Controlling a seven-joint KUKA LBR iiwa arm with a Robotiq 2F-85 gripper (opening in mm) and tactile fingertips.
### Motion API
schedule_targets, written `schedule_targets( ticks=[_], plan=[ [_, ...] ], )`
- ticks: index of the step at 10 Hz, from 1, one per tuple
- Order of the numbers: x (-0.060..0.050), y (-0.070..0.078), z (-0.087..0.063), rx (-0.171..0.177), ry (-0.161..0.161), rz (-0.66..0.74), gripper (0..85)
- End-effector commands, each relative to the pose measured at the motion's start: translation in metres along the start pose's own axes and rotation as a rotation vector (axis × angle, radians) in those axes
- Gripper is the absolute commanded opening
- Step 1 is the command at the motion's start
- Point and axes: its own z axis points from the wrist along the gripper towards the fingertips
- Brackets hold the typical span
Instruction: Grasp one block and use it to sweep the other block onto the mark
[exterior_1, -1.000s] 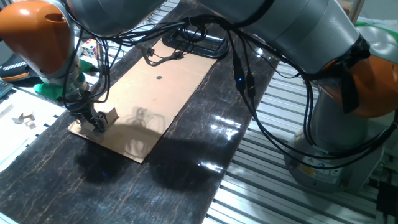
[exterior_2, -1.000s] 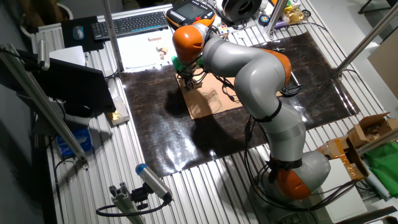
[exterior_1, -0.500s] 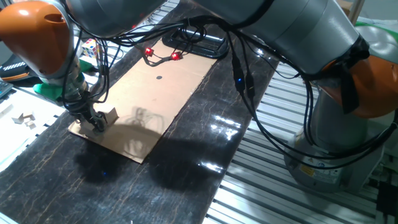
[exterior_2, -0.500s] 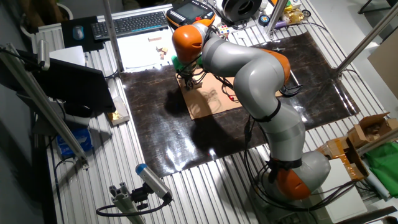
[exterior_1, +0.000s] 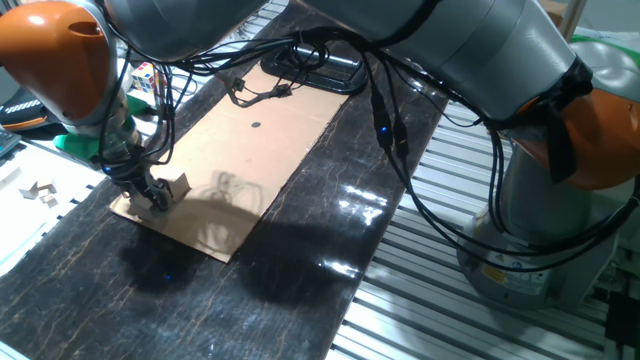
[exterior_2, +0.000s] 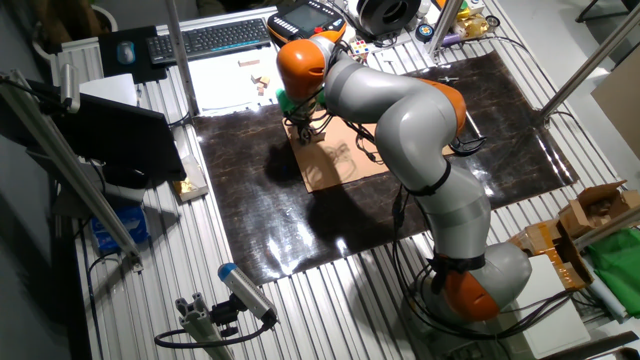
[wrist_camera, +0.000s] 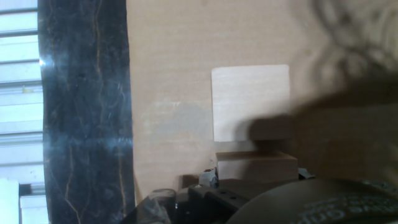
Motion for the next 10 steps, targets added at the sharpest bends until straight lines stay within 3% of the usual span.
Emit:
schedule_targets(
  ticks=[1,10],
  plan=[
    [-0.0002,0.0002,0.0003,0.000,0.000,-0.001,0.7],
    [-0.0061,-0.0005,0.0035,0.007,-0.006,-0.001,0.7]
  ],
)
